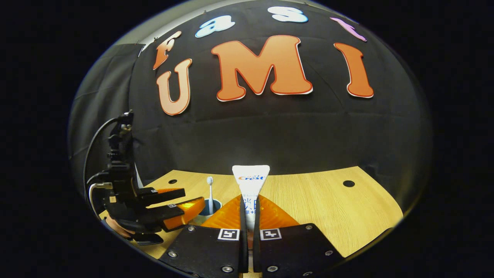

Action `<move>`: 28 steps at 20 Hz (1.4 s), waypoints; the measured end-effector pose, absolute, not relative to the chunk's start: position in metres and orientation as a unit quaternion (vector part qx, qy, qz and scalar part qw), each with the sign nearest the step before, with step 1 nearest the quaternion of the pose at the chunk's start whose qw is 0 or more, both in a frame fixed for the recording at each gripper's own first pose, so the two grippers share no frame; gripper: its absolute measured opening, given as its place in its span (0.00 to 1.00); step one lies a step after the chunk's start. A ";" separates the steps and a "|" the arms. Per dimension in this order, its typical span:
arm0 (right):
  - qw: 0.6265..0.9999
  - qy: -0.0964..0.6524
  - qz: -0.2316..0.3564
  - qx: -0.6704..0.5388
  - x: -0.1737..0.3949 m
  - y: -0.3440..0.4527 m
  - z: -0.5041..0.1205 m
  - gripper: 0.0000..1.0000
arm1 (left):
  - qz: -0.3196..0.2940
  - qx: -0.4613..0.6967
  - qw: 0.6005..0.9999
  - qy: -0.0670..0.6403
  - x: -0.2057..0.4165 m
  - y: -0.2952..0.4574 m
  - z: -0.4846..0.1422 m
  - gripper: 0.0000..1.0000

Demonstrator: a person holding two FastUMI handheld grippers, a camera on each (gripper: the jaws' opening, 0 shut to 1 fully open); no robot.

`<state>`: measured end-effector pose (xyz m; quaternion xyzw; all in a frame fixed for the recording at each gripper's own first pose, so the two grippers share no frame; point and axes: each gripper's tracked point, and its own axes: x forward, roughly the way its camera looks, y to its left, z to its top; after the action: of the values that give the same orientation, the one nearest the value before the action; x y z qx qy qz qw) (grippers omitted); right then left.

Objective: Put the toothbrush and toothpaste on the desktop into the cup, then pick up the cup and place it on the coaster on the desktop.

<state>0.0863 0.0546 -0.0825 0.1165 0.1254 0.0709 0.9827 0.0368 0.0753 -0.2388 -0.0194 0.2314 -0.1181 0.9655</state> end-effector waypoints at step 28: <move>0.976 0.008 0.149 0.159 0.199 0.172 -0.070 0.05 | 0.009 -0.035 0.995 0.091 -0.055 0.150 -0.162 0.99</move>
<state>0.1988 0.1716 -0.0700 0.1586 0.0082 0.1491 0.9760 -0.0554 0.1499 -0.1621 -0.0351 0.0909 0.0088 0.9952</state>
